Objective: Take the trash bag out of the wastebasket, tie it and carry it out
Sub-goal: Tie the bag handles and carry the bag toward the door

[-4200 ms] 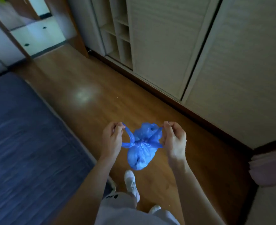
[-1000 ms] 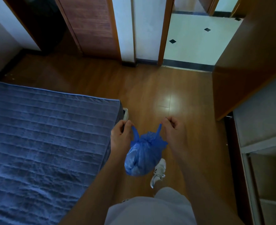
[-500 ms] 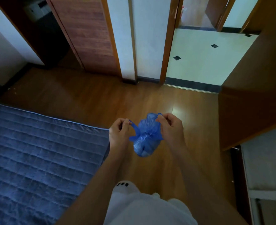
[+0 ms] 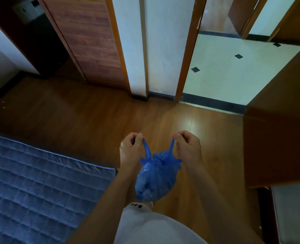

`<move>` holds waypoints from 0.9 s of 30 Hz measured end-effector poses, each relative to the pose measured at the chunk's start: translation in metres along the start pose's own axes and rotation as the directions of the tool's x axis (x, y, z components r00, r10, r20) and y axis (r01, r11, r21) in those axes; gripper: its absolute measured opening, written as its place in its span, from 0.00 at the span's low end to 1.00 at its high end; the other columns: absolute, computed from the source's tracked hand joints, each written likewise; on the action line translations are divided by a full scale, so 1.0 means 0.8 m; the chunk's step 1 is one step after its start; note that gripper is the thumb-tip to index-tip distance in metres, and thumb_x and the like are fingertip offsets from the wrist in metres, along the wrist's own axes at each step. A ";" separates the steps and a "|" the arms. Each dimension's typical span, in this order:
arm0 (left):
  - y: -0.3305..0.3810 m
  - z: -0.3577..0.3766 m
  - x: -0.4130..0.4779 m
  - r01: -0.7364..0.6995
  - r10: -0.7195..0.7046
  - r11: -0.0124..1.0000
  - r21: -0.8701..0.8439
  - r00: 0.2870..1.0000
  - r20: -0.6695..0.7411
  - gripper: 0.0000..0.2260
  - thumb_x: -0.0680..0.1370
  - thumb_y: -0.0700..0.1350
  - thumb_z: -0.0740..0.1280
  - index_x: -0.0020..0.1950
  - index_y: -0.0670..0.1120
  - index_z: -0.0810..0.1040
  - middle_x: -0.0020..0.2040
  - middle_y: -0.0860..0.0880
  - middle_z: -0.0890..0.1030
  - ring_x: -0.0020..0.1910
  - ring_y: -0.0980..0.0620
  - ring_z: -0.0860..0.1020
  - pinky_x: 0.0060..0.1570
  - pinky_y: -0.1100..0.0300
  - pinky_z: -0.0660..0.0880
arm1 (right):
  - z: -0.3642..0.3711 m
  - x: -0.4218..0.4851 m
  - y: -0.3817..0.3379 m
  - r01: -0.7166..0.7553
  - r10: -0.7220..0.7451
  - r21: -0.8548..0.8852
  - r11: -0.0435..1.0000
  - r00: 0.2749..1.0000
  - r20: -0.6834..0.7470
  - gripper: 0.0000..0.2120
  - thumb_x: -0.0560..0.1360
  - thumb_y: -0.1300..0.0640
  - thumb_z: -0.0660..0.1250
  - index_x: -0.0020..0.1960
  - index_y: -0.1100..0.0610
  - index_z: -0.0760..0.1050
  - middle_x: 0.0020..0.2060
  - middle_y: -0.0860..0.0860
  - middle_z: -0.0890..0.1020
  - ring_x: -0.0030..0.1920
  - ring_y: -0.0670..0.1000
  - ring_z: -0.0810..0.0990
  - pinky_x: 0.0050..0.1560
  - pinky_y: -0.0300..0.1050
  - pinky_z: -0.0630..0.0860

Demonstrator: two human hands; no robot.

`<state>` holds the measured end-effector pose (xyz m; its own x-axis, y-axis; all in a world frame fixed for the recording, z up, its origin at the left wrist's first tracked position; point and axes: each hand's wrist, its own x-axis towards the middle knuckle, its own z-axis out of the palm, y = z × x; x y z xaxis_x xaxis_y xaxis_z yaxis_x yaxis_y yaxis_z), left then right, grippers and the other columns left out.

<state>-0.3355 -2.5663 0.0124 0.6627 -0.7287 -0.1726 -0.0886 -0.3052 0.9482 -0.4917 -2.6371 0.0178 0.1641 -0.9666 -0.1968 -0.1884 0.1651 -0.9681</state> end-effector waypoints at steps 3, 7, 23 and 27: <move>0.017 0.006 0.069 0.030 -0.029 0.999 -0.030 0.999 0.028 0.13 0.82 0.45 0.63 0.40 0.42 0.79 0.26 0.54 0.71 0.25 0.56 0.67 0.29 0.59 0.64 | 0.029 0.068 -0.025 -0.023 0.023 -0.024 0.999 1.000 0.005 0.11 0.78 0.56 0.67 0.40 0.63 0.78 0.26 0.49 0.72 0.27 0.48 0.69 0.31 0.45 0.68; 0.043 0.018 0.168 0.004 -0.002 1.000 -0.017 0.997 0.080 0.13 0.82 0.43 0.63 0.39 0.43 0.78 0.27 0.54 0.72 0.26 0.58 0.68 0.30 0.61 0.65 | 0.069 0.162 -0.059 -0.008 0.007 -0.032 0.999 0.999 -0.031 0.11 0.77 0.57 0.67 0.41 0.64 0.79 0.25 0.47 0.73 0.28 0.45 0.70 0.32 0.43 0.69; 0.090 0.080 0.419 0.015 -0.013 0.999 -0.042 0.998 0.059 0.11 0.80 0.45 0.63 0.38 0.48 0.78 0.33 0.50 0.77 0.34 0.53 0.74 0.37 0.52 0.72 | 0.122 0.400 -0.101 -0.046 0.051 0.063 0.997 0.995 -0.082 0.10 0.80 0.58 0.66 0.40 0.57 0.79 0.23 0.45 0.72 0.24 0.42 0.69 0.25 0.36 0.67; 0.099 0.114 0.485 0.046 -0.045 0.999 -0.013 0.998 0.037 0.11 0.80 0.46 0.63 0.39 0.49 0.78 0.29 0.56 0.76 0.29 0.61 0.72 0.33 0.60 0.70 | 0.128 0.476 -0.112 -0.058 0.060 0.042 0.997 0.998 -0.037 0.10 0.81 0.55 0.65 0.42 0.55 0.80 0.23 0.44 0.74 0.24 0.40 0.71 0.25 0.34 0.68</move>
<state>-0.1533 -2.9288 -0.0041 0.6377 -0.7366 -0.2254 -0.0485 -0.3304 0.9426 -0.3131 -3.0002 0.0135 0.1161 -0.9616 -0.2485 -0.1568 0.2293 -0.9606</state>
